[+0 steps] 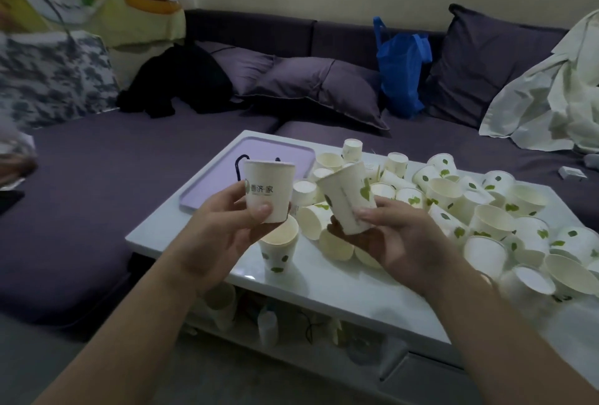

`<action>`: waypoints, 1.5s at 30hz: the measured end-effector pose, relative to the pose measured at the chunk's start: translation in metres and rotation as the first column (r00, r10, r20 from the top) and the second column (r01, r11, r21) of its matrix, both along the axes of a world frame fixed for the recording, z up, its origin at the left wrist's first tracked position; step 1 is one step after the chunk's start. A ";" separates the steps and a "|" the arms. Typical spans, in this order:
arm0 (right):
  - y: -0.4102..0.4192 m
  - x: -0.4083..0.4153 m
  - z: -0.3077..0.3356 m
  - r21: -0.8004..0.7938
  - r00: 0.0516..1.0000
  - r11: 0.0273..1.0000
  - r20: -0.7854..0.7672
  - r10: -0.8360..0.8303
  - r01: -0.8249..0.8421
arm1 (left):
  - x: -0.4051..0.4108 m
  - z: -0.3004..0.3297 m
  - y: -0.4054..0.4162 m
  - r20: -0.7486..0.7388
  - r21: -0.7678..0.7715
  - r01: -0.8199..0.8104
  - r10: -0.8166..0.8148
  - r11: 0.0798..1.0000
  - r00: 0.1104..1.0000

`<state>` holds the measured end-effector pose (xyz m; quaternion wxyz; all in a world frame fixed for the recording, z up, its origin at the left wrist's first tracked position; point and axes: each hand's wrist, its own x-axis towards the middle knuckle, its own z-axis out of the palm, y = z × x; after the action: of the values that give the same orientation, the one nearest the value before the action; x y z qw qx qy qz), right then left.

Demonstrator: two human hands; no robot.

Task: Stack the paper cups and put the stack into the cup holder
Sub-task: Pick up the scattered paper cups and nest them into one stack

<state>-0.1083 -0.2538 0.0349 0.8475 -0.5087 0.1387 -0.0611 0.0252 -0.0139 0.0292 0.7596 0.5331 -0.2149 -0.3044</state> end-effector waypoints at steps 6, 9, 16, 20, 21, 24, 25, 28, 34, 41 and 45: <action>0.023 0.038 -0.012 -0.098 0.991 0.994 0.129 -0.042 0.055 | 0.008 -0.006 -0.002 0.367 0.280 -0.255 0.142 0.925 0.919; 0.028 0.050 -0.019 -0.247 0.991 0.965 0.120 -0.058 0.087 | 0.014 -0.011 -0.006 0.449 0.333 -0.305 0.134 0.892 0.883; 0.023 0.059 -0.029 -0.404 0.994 0.909 0.044 -0.096 0.106 | 0.022 -0.030 -0.011 0.522 0.523 -0.340 0.022 0.781 0.853; 0.021 0.059 -0.031 -0.450 0.995 0.888 0.013 -0.098 0.094 | 0.022 -0.034 -0.014 0.508 0.558 -0.311 -0.021 0.769 0.861; 0.020 0.059 -0.031 -0.460 0.995 0.883 0.012 -0.098 0.093 | 0.022 -0.035 -0.015 0.509 0.559 -0.309 -0.025 0.769 0.860; 0.019 0.058 -0.029 -0.487 0.993 0.866 0.024 -0.113 0.111 | 0.020 -0.037 -0.016 0.524 0.532 -0.318 -0.010 0.785 0.852; 0.018 0.058 -0.029 -0.497 0.992 0.859 0.034 -0.119 0.120 | 0.019 -0.038 -0.016 0.535 0.512 -0.326 0.002 0.795 0.845; 0.015 0.056 -0.028 -0.515 0.991 0.847 0.060 -0.121 0.135 | 0.018 -0.037 -0.016 0.582 0.439 -0.369 0.054 0.819 0.811; 0.008 0.051 -0.026 -0.542 0.986 0.824 0.073 -0.151 0.166 | 0.015 -0.038 -0.022 0.596 0.452 -0.375 0.039 0.809 0.802; 0.015 0.053 -0.028 -0.605 0.977 0.770 0.080 -0.197 0.204 | 0.013 -0.038 -0.022 0.555 0.576 -0.331 -0.061 0.747 0.830; 0.037 0.062 -0.028 -0.691 0.987 0.708 0.043 -0.157 0.142 | 0.010 -0.029 -0.017 0.568 0.503 -0.339 -0.009 0.795 0.823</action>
<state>-0.0468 -0.2168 0.0068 0.5871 -0.7758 0.1547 -0.1719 0.0355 -0.0307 0.0007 0.4901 0.8208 -0.2672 -0.1210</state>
